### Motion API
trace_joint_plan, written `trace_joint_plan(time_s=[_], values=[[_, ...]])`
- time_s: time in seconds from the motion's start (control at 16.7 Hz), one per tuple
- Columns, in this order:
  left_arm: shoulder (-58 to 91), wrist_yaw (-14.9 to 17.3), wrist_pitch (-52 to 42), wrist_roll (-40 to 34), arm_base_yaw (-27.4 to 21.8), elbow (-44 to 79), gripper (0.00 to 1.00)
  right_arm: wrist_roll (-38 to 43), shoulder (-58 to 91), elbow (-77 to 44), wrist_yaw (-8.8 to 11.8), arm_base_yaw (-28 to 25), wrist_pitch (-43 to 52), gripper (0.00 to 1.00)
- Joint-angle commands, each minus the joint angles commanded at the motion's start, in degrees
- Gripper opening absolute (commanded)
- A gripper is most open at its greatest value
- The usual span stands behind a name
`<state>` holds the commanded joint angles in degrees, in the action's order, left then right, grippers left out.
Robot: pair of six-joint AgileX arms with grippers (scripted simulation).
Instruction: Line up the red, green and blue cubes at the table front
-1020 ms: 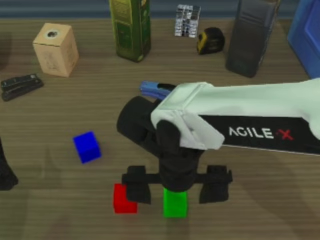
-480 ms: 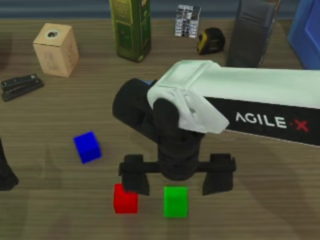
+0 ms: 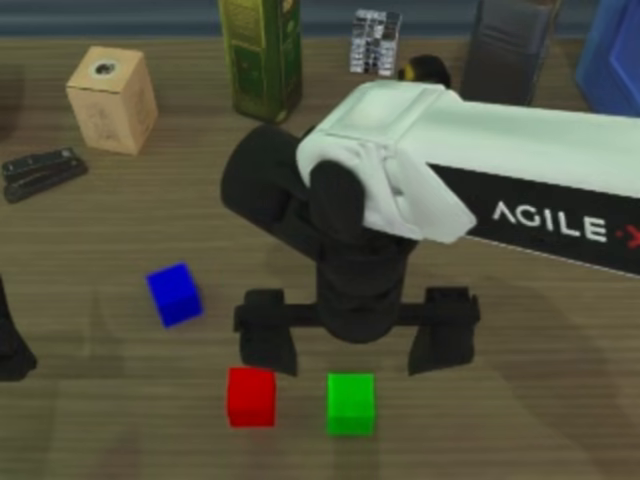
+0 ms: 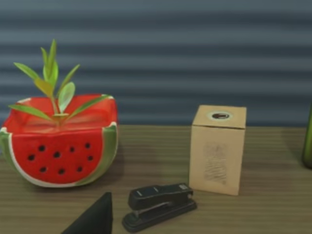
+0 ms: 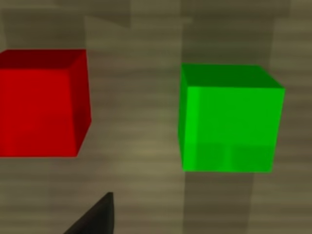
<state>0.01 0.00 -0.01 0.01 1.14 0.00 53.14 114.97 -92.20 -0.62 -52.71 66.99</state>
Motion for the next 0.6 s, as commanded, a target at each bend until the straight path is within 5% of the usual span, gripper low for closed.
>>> trace_joint_plan(time_s=[0.3, 0.6], values=[[7.76, 0.01, -5.27, 3.85, -1.78, 7.37, 1.00, -4.85, -8.87, 6.86, -2.86, 3.91, -4.40, 1.00], [28.63, -0.16, -17.04, 12.44, -5.60, 23.76, 1.00, -15.44, -32.09, 23.39, -7.16, 13.41, -15.26, 1.00]])
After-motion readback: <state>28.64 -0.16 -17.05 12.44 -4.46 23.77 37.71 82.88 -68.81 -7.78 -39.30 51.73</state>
